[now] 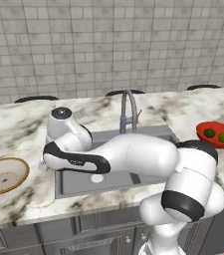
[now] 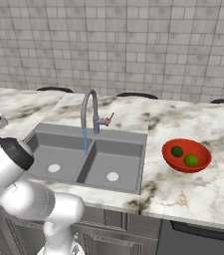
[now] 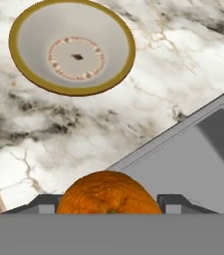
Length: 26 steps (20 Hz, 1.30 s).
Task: Pick the limes from the sink and place them in one bowl. Place the tangerine in the other bowl. Then turn off the sink faucet.
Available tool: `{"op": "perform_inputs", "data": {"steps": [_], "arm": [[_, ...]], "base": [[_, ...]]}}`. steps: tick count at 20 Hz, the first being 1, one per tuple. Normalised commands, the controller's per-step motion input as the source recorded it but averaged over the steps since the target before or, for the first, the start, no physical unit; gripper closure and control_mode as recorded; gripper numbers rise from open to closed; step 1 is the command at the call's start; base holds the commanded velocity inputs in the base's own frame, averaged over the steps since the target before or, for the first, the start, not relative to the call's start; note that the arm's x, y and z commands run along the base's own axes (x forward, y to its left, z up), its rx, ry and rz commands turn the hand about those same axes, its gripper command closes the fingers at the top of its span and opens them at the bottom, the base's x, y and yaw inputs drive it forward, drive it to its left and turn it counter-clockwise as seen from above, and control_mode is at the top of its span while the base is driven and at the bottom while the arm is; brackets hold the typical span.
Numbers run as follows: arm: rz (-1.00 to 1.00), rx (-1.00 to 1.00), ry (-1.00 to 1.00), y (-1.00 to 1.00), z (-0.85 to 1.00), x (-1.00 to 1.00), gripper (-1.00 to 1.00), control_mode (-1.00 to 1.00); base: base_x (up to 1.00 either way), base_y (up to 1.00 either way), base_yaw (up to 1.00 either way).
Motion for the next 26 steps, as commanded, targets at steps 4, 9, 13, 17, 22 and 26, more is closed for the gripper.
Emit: {"op": "perform_inputs", "data": {"steps": [4, 9, 13, 17, 22, 26], "arm": [[0.0, 0.0, -0.02, 0.56, 0.04, 0.0, 1.0, -1.0], [0.0, 0.0, 0.0, 0.58, 0.04, 0.0, 1.0, -1.0], [0.0, -0.01, 0.0, 0.53, 0.0, 0.0, 1.0, -1.0], [0.0, 0.0, -0.02, 0.25, 0.0, 0.0, 1.0, -1.0], [-0.04, 0.0, 0.0, 0.22, 0.0, 0.0, 1.0, -1.0], [-0.07, 0.0, 0.0, 0.33, 0.0, 0.0, 1.0, -1.0]], "base": [[0.0, 0.0, 0.0], [0.0, 0.0, 0.0], [0.0, 0.0, 0.0], [0.0, 0.0, 0.0], [0.0, 0.0, 0.0], [0.0, 0.0, 0.0]]}}
